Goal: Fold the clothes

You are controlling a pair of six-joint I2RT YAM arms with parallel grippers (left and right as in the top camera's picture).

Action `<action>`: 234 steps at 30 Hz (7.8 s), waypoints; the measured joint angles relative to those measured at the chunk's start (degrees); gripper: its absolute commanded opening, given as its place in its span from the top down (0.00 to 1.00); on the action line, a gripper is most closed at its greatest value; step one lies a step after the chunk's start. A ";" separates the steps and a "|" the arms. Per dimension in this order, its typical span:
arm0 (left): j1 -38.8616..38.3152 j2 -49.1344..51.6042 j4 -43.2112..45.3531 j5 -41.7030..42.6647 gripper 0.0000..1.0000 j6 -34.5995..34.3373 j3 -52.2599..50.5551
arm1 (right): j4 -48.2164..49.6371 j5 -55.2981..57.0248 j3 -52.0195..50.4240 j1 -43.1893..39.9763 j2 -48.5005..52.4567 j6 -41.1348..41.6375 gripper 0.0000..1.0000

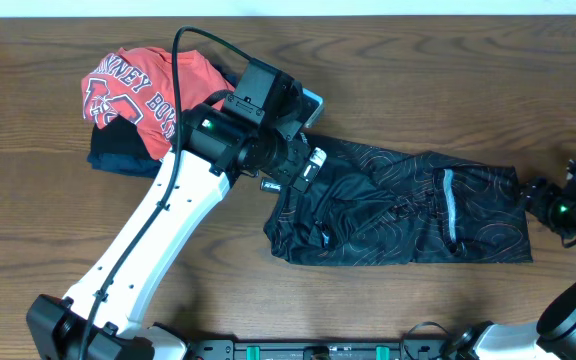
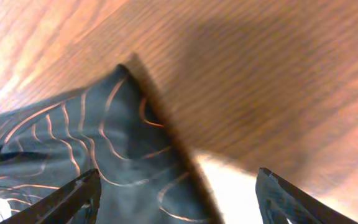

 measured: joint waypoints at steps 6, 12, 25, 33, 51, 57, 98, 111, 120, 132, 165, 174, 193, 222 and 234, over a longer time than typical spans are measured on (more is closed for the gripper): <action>0.00 0.00 0.11 0.00 0.00 0.00 0.00 | -3.67 0.55 0.13 -1.51 0.02 -1.88 0.28; 0.00 0.00 0.20 -0.02 0.00 0.00 0.00 | -6.25 0.48 0.15 -1.44 1.51 -2.80 0.31; 0.02 0.00 0.22 -0.02 0.00 0.00 0.00 | -7.13 -1.03 0.87 0.68 4.44 -3.80 0.75; 0.00 0.00 0.20 0.00 0.00 0.00 0.00 | -8.98 -0.85 1.90 -0.44 5.11 -2.75 0.99; 0.02 0.00 0.48 -0.02 0.00 0.00 0.00 | -32.61 -0.11 18.47 -0.55 3.91 -0.81 0.99; 0.00 0.00 0.48 -0.02 0.00 0.00 0.00 | -35.15 0.87 18.45 10.75 3.91 -0.63 0.99; 0.02 0.00 0.48 0.00 0.00 0.00 0.00 | -35.71 5.05 18.47 37.48 1.86 6.49 0.97; 0.02 0.00 0.50 -0.04 0.00 0.02 0.00 | -21.62 1.03 6.60 32.09 1.27 8.79 0.99; 0.00 0.00 0.57 -0.02 0.00 0.37 0.00 | -40.33 -11.10 5.29 37.94 -1.49 -3.82 0.99; 0.00 0.00 0.55 -0.02 0.00 1.29 0.00 | -30.84 -2.29 11.13 33.55 -8.70 4.48 0.99; 1.40 0.00 -6.75 -3.02 0.00 0.98 0.00 | -23.87 11.19 -1.25 39.43 -11.10 19.28 0.99; 7.41 0.00 -5.66 -0.50 0.00 -1.60 -4.07 | -25.33 5.49 -9.09 40.59 -7.02 21.33 0.99; 6.49 0.22 11.26 10.05 0.00 -3.85 -20.04 | -7.30 9.92 -1.77 40.35 -15.96 26.08 0.99; 6.75 19.91 24.06 16.46 0.02 0.11 -21.62 | -16.68 -1.79 0.83 34.21 -11.50 25.70 0.99; 6.34 24.94 30.84 33.40 0.06 4.02 -20.46 | -16.15 -0.52 0.83 34.21 -11.50 24.00 0.99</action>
